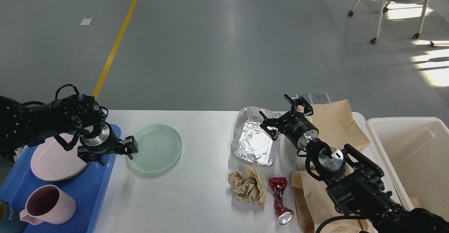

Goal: Tidy desktop
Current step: 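Grasp the edge of the pale green plate with the left gripper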

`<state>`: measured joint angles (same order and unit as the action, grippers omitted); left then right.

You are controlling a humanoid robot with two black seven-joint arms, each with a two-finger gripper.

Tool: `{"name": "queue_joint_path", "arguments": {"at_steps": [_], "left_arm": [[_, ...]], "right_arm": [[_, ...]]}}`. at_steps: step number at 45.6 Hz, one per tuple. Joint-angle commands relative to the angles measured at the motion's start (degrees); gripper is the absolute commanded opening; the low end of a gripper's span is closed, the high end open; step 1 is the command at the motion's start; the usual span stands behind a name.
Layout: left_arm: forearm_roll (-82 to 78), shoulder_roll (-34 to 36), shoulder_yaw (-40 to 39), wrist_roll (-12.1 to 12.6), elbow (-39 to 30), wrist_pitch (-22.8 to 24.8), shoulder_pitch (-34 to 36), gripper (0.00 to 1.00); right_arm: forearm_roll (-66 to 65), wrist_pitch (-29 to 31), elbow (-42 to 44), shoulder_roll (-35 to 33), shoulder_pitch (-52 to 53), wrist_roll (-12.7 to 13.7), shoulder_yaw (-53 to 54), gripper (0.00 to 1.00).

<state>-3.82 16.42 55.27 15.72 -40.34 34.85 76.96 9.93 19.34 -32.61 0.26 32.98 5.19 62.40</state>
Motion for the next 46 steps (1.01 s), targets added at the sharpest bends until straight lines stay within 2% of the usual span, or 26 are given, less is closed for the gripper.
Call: {"name": "queue_joint_path", "arguments": {"at_steps": [1, 18, 46], "left_arm": [[1.79, -0.86, -0.08, 0.1, -0.01, -1.71, -0.15, 0.83], [2.85, -3.68, 0.01, 0.1, -0.01, -6.46, -2.34, 0.83], [2.85, -4.38, 0.01, 0.1, 0.17, -12.08, -5.95, 0.84]], "right_arm": [[0.0, 0.0, 0.0, 0.0, -0.02, 0.0, 0.0, 1.0], [0.0, 0.0, 0.0, 0.0, -0.02, 0.0, 0.0, 1.0], [0.0, 0.0, 0.0, 0.0, -0.02, 0.0, 0.0, 1.0]]}}
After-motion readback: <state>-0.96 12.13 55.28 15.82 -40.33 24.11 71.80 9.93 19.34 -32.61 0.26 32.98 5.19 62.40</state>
